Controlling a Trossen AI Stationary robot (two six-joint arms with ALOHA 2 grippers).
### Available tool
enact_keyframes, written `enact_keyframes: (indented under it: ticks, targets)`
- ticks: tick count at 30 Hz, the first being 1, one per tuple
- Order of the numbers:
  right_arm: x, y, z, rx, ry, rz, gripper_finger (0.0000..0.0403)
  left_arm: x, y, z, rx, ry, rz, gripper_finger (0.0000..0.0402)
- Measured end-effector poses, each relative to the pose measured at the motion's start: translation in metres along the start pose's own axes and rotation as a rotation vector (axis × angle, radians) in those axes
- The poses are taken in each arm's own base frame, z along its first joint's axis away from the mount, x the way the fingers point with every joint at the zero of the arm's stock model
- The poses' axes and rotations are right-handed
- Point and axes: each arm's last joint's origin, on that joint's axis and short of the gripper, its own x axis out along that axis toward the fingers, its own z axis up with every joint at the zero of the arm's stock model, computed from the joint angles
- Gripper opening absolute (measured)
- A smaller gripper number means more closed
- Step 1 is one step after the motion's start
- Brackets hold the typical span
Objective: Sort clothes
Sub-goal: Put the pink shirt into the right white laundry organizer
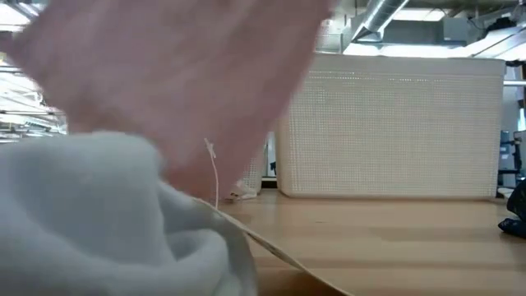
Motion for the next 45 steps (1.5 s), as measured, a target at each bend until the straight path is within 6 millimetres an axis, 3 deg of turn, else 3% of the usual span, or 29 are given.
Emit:
enact_keyframes:
  ticks: [7,16,25,30,36,40,45]
  targets:
    - [-0.038,-0.037,0.034,0.005,-0.121,-0.085,0.0001,0.005,-0.011,-0.014,-0.033,0.139,-0.067,0.0009]
    - [-0.066,-0.061,0.057,-0.008,-0.248,-0.151,0.0000,0.020,-0.027,-0.038,-0.068,0.268,-0.112,0.0016]
    - [-0.077,-0.099,0.067,-0.050,-0.262,-0.292,0.0000,0.027,-0.026,-0.053,-0.043,0.346,0.006,0.0097]
    - [-0.075,-0.124,0.070,-0.075,-0.223,-0.374,0.0000,0.032,-0.009,-0.055,-0.043,0.335,0.111,0.0104]
    - [-0.067,-0.144,0.064,-0.106,-0.099,-0.458,0.0000,0.045,0.019,-0.052,0.048,0.236,0.242,0.0047]
    - [-0.064,-0.161,0.055,-0.128,-0.010,-0.513,0.0000,0.048,0.051,-0.052,0.081,0.144,0.322,0.0010]
    - [-0.073,-0.187,0.048,-0.115,0.092,-0.615,0.0000,0.044,0.098,-0.061,0.042,0.018,0.382,0.0012]
